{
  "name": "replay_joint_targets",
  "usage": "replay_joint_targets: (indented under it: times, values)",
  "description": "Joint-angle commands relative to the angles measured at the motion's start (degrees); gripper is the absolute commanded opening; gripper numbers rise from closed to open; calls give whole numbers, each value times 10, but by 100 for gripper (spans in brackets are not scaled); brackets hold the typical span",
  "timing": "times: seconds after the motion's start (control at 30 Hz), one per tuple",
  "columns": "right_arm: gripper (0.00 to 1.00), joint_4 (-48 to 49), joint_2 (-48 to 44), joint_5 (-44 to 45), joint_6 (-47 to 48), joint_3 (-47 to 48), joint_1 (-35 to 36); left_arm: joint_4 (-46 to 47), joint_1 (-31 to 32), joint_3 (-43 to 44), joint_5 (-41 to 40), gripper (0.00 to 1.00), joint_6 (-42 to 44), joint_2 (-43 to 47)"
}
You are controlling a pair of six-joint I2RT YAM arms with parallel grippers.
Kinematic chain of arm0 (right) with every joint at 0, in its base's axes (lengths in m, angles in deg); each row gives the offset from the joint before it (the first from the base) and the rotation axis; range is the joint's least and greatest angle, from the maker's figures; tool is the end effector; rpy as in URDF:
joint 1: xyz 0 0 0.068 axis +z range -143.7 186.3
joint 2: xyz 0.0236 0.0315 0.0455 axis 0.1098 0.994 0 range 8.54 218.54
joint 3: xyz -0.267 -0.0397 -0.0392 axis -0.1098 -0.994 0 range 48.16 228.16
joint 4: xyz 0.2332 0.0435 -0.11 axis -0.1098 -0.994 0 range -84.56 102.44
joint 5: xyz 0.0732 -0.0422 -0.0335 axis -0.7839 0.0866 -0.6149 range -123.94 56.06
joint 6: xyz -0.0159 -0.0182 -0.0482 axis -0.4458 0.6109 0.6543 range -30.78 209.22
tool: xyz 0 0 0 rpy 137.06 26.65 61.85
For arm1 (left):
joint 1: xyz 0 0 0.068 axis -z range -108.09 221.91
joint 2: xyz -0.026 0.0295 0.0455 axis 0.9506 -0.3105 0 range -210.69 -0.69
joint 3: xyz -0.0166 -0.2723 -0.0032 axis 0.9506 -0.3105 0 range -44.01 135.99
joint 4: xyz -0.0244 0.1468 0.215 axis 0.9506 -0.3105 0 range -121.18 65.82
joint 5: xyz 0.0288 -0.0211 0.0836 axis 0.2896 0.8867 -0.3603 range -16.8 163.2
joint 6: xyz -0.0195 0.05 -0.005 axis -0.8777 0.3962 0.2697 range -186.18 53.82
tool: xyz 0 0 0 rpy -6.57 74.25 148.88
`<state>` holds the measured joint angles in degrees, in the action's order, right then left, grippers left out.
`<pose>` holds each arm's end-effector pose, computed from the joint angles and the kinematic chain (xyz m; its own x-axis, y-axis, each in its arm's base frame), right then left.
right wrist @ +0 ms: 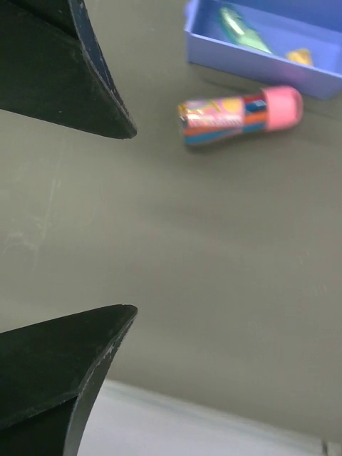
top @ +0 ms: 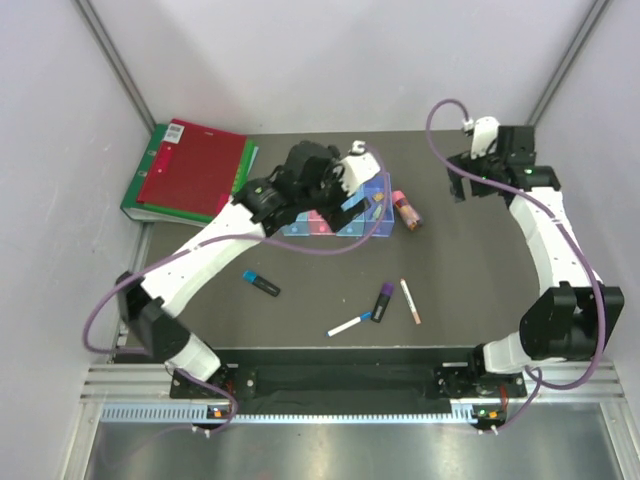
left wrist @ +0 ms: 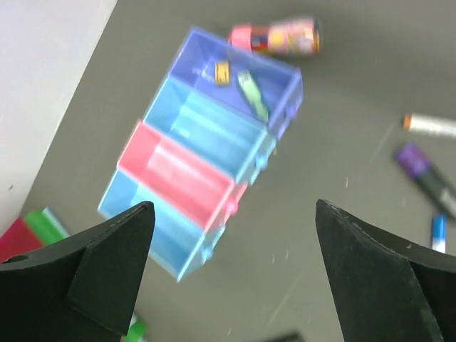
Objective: Sort the stationery into containers
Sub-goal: Place the stationery in the storage box, then pick up the pen from the center of the board.
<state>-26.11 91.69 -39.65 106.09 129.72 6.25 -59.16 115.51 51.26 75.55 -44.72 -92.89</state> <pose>0.3187 0.0033 0.3582 -0.5950 -0.2881 -0.7503 -0.2589 0.9525 -0.1604 0.2630 -0.2525 0.3925 -0.0949 0.5952 -0.7980 0.8048 0.5177 0.2904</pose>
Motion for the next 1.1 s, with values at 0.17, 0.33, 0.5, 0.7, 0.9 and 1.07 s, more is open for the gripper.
replay_joint_targets:
  times: [0.17, 0.33, 0.5, 0.7, 0.9, 1.07]
  values:
    - [100, 97, 53, -4, 48, -71, 80, -79, -6, -127, -48, 99, 90, 107]
    - [100, 98, 131, -3, 46, -42, 101, -101, -13, -137, -55, 99, 98, 127]
    - [100, 112, 187, 3, 42, -22, 114, -105, -15, -141, -63, 99, 110, 142]
    - [100, 116, 231, -5, 26, 12, 122, -107, -18, -132, -67, 99, 107, 143]
    - [100, 128, 262, -4, 19, 17, 128, -102, -23, -130, -67, 99, 105, 142]
    - [100, 132, 278, -4, 14, 18, 131, -105, -28, -110, -72, 99, 106, 139]
